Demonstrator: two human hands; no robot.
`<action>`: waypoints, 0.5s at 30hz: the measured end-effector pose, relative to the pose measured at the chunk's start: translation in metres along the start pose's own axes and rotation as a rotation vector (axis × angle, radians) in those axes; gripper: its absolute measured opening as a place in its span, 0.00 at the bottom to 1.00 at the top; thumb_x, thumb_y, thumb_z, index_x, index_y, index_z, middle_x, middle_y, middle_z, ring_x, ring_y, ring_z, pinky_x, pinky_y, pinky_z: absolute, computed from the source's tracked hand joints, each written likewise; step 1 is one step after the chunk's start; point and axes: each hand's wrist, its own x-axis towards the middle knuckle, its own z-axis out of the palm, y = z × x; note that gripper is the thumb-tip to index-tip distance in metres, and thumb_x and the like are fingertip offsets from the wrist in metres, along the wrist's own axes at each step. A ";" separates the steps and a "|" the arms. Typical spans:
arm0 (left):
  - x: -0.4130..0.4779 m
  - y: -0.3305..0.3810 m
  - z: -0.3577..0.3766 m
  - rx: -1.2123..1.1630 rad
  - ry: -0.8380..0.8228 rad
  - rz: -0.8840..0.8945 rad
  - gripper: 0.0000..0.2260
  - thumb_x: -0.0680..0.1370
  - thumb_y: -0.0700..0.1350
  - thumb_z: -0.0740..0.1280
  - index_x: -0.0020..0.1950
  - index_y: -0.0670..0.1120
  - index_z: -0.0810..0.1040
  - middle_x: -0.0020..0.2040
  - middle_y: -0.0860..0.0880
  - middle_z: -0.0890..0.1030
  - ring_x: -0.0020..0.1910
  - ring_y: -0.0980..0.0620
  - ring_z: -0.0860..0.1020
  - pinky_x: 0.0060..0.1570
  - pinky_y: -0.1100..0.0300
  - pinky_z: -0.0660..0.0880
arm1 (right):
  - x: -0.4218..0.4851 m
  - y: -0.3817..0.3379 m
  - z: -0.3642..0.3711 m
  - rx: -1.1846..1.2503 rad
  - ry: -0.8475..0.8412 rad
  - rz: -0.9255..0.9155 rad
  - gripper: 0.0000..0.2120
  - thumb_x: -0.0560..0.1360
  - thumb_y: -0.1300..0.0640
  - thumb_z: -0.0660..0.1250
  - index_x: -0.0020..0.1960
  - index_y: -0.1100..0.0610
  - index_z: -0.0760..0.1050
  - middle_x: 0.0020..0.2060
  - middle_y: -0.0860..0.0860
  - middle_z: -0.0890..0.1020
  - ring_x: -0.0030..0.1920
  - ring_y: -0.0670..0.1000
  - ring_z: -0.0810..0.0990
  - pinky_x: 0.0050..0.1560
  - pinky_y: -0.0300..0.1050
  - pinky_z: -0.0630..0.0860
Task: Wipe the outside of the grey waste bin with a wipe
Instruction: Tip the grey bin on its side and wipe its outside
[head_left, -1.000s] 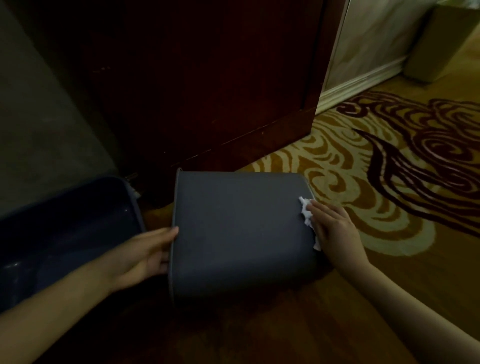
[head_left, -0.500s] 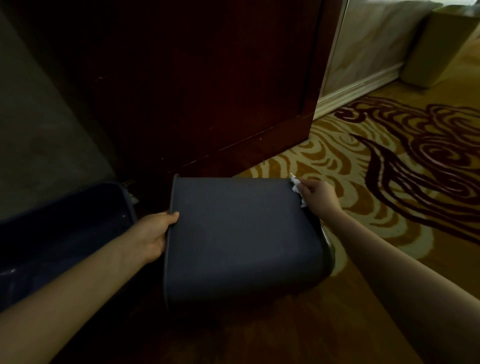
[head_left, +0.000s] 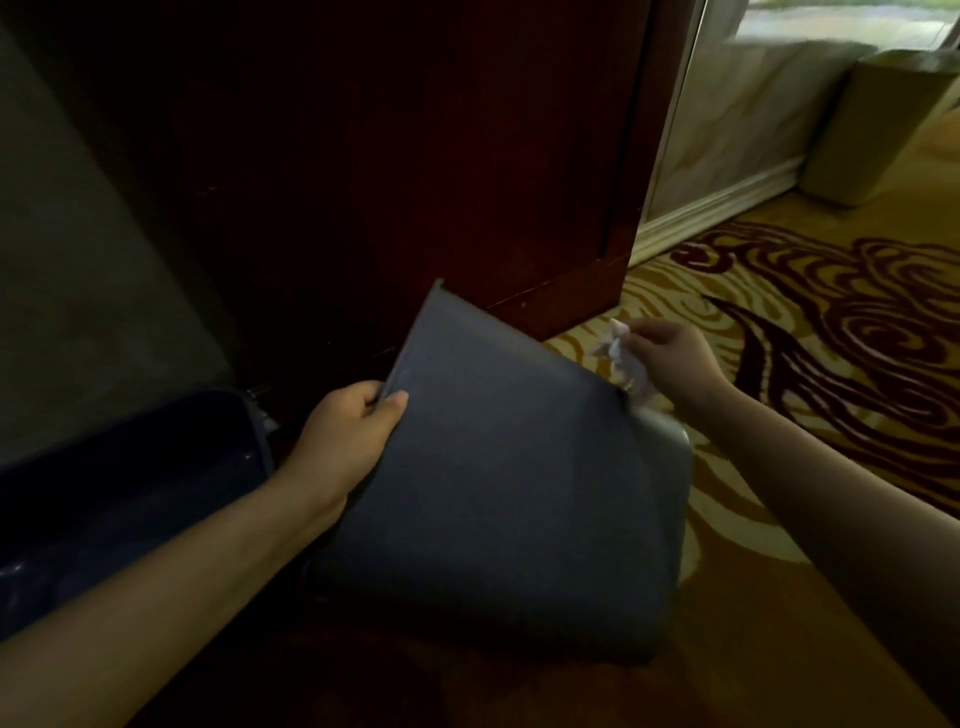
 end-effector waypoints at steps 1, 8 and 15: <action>-0.001 0.009 0.000 0.021 -0.039 0.035 0.03 0.76 0.48 0.65 0.50 0.52 0.77 0.46 0.51 0.82 0.43 0.53 0.81 0.37 0.61 0.76 | -0.001 -0.014 0.001 0.006 -0.025 -0.026 0.10 0.77 0.52 0.61 0.48 0.53 0.80 0.38 0.46 0.83 0.38 0.45 0.80 0.32 0.38 0.75; 0.005 0.064 -0.002 0.428 -0.132 0.308 0.11 0.71 0.45 0.72 0.52 0.52 0.78 0.42 0.58 0.79 0.42 0.61 0.78 0.37 0.66 0.73 | -0.015 -0.103 0.009 -0.441 -0.094 -0.588 0.17 0.78 0.58 0.59 0.66 0.50 0.69 0.54 0.46 0.70 0.50 0.41 0.71 0.42 0.26 0.65; 0.013 0.082 0.001 0.812 0.002 0.574 0.12 0.73 0.49 0.68 0.56 0.55 0.76 0.39 0.60 0.74 0.37 0.63 0.73 0.35 0.68 0.68 | -0.018 -0.129 -0.003 -0.717 -0.231 -0.782 0.13 0.78 0.57 0.59 0.61 0.53 0.73 0.58 0.49 0.71 0.52 0.42 0.69 0.50 0.32 0.66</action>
